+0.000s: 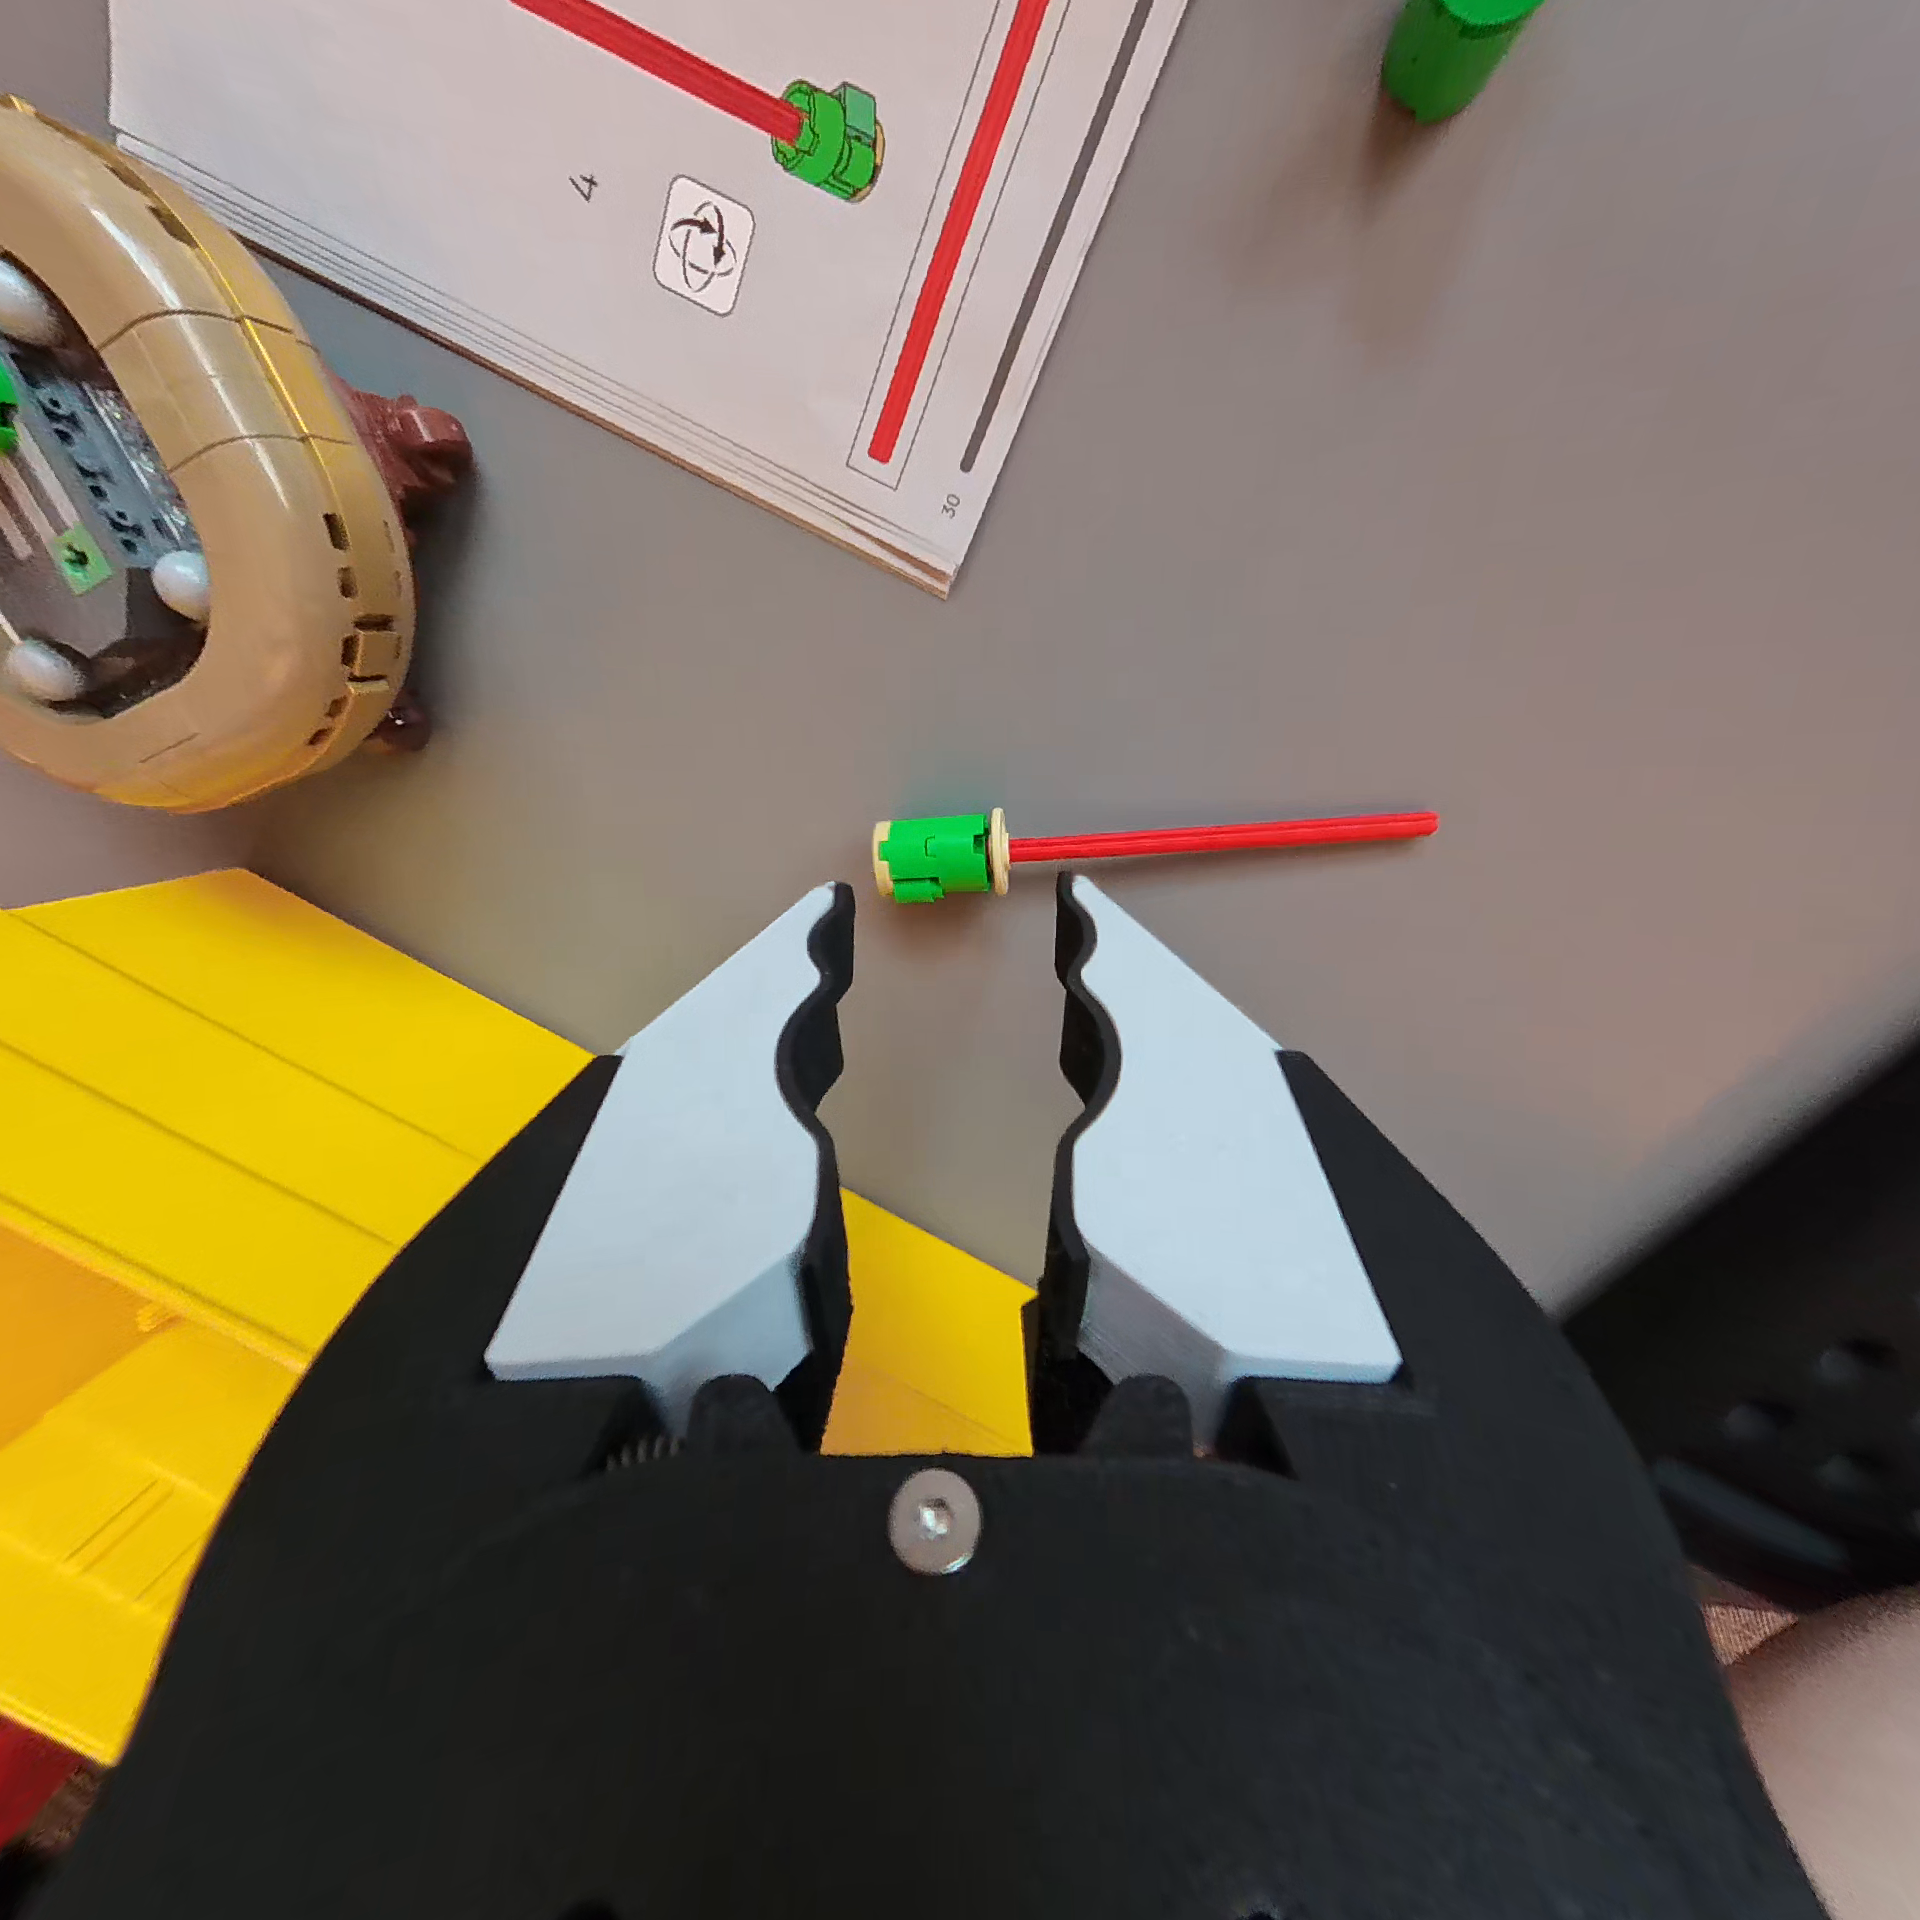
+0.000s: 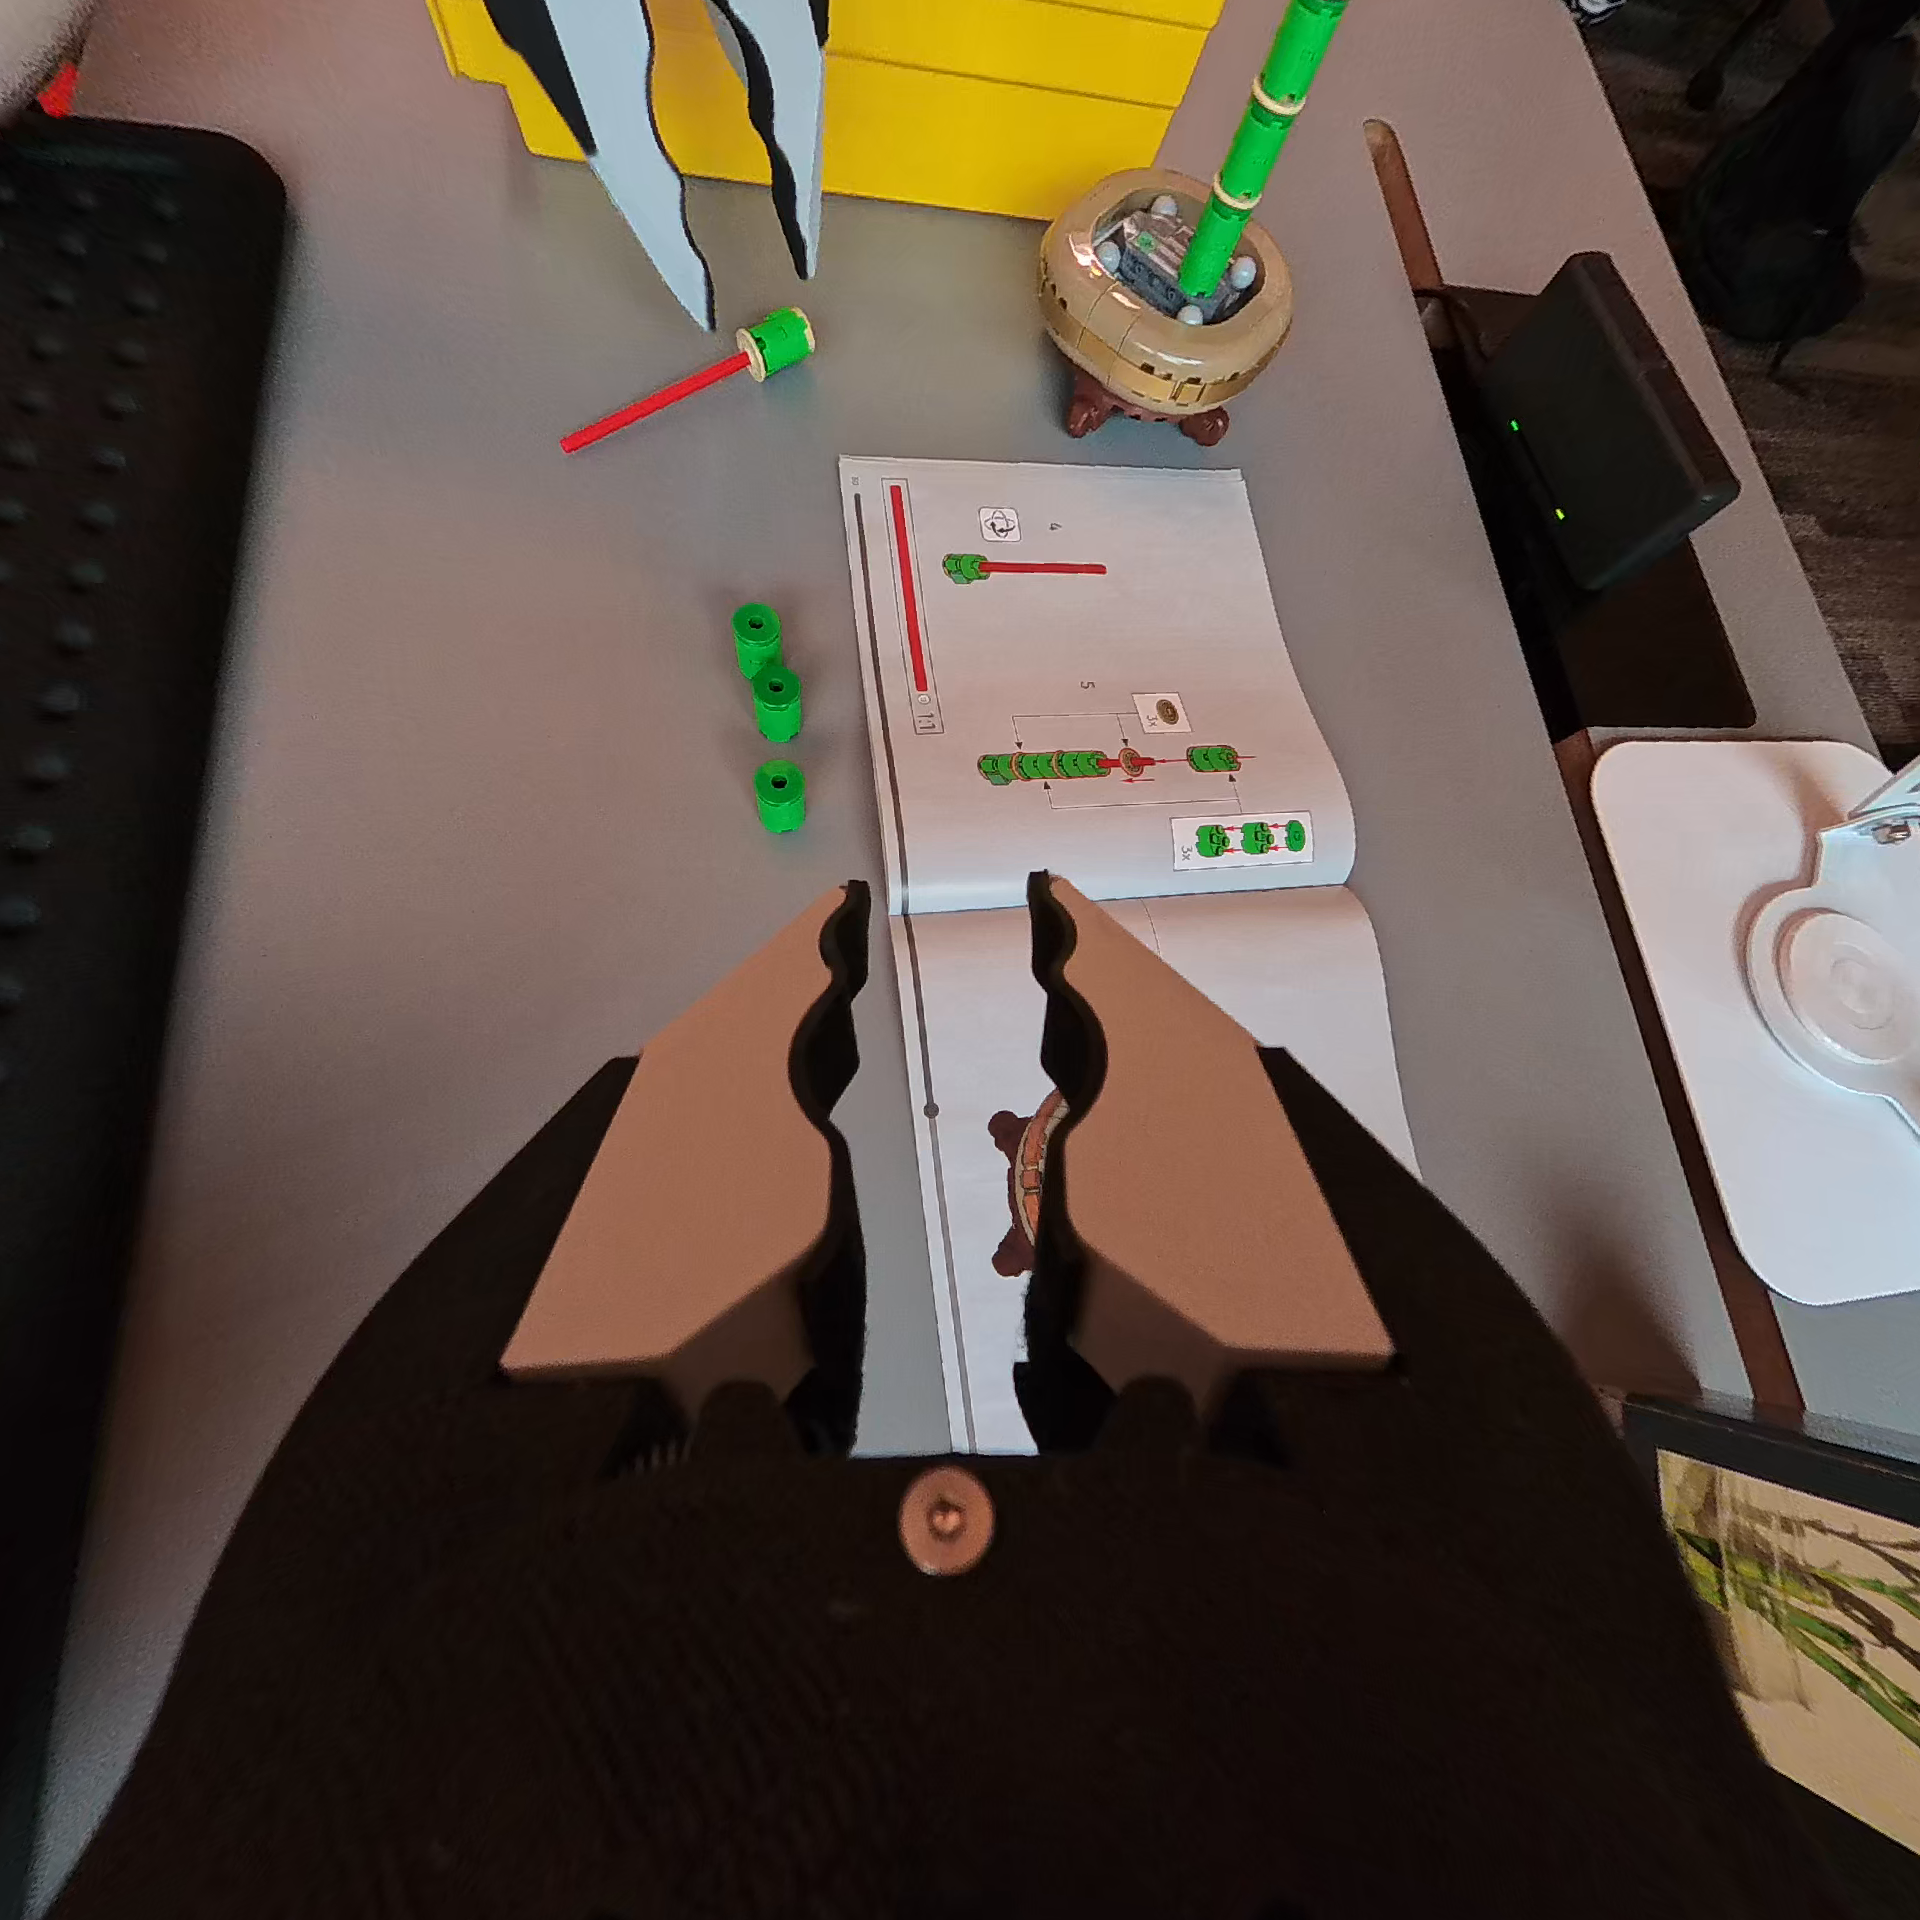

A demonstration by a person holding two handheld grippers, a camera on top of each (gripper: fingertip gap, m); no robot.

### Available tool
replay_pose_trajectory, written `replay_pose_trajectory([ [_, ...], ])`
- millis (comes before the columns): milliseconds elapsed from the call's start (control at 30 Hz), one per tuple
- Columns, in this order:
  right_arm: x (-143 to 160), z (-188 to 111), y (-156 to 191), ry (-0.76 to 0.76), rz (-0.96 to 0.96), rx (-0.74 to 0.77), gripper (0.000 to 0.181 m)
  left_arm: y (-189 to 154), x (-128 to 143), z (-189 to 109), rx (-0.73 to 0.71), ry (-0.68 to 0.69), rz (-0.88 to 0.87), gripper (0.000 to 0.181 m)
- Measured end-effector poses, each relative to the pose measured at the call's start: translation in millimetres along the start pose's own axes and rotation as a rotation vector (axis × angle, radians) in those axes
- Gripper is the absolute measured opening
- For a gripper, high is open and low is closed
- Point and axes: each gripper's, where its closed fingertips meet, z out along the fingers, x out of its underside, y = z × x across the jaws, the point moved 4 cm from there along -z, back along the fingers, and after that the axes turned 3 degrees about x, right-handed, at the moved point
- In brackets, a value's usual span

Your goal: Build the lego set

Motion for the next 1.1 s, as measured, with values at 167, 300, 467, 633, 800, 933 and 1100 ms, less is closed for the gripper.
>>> replay_pose_trajectory([
  [167, 2.0, 1.5, 0.2, 0.015, -0.003, -0.001, 0.031, 1.3, 7.5, -2.2, 0.034, 0.031, 0.021, 0.037],
  [300, 2.2, 1.5, 0.4, 0.016, -0.003, -0.002, 0.031, -1.4, 8.0, 1.7, 0.049, 0.052, 0.049, 0.04],
  [467, 4.4, 1.8, 0.7, 0.031, -0.008, 0.001, 0.031, 2.4, 5.4, 9.0, 0.026, 0.079, 0.063, 0.042],
  [633, 4.3, 0.7, 0.7, 0.03, -0.011, 0.001, 0.031, 3.5, 1.1, 15.6, 0.033, 0.104, 0.086, 0.041],
  [800, 6.1, 0.5, 0.0, 0.035, -0.009, 0.0, 0.03, 3.8, 2.5, 20.9, 0.042, 0.127, 0.093, 0.035],
  [933, 6.9, 0.8, 0.0, 0.038, -0.011, -0.001, 0.03, 3.4, 2.9, 21.6, 0.053, 0.127, 0.088, 0.028],
  [1100, 8.2, 0.9, -0.8, 0.044, -0.014, 0.003, 0.03, 8.2, -0.6, 18.2, 0.026, 0.084, 0.03, 0.025],
])
